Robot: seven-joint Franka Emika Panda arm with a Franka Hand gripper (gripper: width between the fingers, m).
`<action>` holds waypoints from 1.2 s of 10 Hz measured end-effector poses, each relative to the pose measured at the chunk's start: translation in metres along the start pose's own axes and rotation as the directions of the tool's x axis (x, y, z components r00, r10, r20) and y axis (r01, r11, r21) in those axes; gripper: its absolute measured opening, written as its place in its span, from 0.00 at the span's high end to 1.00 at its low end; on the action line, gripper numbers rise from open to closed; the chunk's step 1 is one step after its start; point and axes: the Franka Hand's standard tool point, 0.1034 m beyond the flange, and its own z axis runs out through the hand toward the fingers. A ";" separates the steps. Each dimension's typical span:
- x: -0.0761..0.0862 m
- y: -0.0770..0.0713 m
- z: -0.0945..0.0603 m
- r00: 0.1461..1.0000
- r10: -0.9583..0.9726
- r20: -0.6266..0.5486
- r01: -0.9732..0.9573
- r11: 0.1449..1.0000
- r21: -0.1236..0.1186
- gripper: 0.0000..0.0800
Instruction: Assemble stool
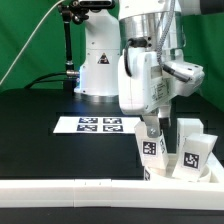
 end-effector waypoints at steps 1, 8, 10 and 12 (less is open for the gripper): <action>0.000 0.001 0.000 0.999 0.032 -0.008 -0.032 0.999 0.004 0.57; 0.003 -0.005 -0.022 0.998 -0.056 0.021 0.057 0.998 -0.008 0.24; 0.003 -0.008 -0.028 0.997 -0.067 0.028 0.068 0.998 -0.004 0.20; 0.003 -0.007 -0.026 0.997 -0.068 0.026 0.069 0.998 -0.006 0.19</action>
Offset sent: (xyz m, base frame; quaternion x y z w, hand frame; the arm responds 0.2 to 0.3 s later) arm 0.0000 0.0000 0.0000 0.0000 0.0000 0.0650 0.9979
